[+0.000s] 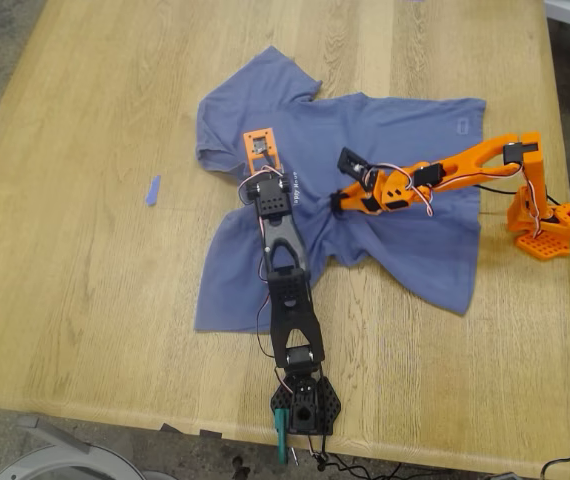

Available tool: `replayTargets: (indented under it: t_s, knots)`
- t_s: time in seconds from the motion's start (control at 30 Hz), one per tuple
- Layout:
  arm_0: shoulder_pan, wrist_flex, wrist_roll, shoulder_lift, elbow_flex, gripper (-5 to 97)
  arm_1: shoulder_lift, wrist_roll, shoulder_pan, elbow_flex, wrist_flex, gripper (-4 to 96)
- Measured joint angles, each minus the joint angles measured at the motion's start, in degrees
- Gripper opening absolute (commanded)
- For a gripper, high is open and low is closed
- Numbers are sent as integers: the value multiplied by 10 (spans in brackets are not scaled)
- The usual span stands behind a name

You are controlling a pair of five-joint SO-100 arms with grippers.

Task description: Fold a T-shirt

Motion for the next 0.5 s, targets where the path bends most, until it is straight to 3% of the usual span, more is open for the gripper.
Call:
replayTargets:
  t_s: [0.5]
  knots:
    - [54,7,0,48,0,4,91,0,69,67,-30,-1]
